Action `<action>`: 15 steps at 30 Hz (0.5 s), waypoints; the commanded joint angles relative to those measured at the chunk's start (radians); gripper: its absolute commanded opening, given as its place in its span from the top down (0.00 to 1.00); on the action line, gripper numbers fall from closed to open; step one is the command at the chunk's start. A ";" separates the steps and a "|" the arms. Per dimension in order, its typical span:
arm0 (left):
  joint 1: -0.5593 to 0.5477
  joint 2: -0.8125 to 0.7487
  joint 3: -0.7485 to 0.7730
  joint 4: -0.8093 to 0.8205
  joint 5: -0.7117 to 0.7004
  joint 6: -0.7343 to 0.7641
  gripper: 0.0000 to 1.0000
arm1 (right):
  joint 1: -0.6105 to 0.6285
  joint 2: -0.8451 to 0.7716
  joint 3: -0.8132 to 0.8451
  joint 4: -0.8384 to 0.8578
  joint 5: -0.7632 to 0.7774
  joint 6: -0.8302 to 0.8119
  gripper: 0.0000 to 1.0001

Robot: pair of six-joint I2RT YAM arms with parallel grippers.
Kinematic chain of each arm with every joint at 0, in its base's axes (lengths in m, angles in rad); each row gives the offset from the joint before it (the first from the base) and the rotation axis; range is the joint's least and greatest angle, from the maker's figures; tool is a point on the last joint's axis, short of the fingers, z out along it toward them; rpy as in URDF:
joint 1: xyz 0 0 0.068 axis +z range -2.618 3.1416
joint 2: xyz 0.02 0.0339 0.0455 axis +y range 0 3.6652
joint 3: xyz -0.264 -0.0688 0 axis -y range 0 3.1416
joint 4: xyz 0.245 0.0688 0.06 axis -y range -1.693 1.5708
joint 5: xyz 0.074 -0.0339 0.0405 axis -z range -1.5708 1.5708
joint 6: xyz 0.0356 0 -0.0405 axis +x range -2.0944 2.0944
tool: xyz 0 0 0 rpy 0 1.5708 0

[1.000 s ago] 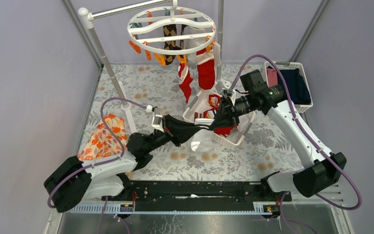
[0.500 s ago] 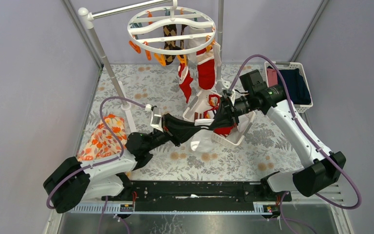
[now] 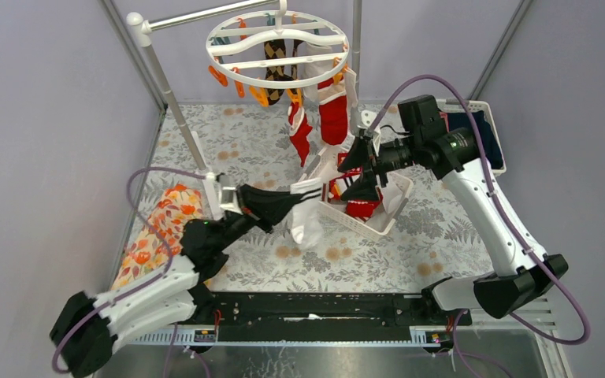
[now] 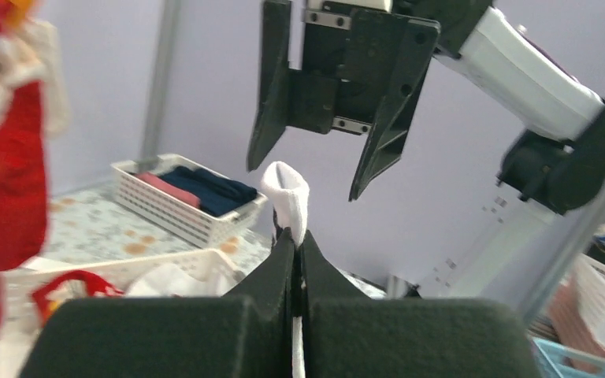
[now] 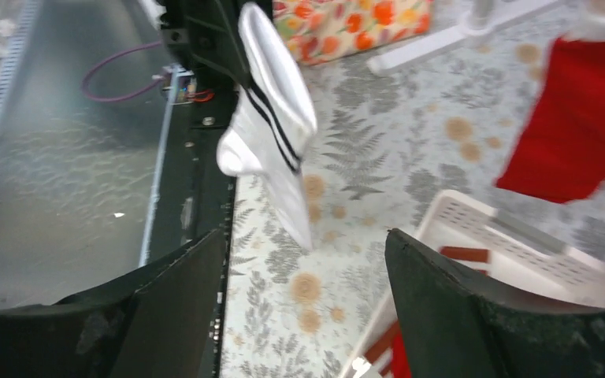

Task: Clip the socks to the hanger
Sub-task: Pick up the sock from the bin, then rotate the hanger at the clothesline.

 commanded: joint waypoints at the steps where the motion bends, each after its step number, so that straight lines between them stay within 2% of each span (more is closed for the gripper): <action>1: 0.018 -0.190 -0.020 -0.302 -0.182 0.124 1.00 | 0.010 -0.024 0.132 0.082 0.158 0.134 0.18; 4: 0.021 -0.281 -0.013 -0.422 -0.260 0.153 1.00 | 0.030 0.026 0.204 0.125 0.195 0.229 0.18; 8: 0.024 -0.341 0.020 -0.542 -0.335 0.156 1.00 | 0.141 0.093 0.301 0.148 0.387 0.285 0.20; 15: 0.023 -0.405 0.010 -0.613 -0.402 0.115 1.00 | 0.310 0.134 0.353 0.284 0.678 0.422 0.22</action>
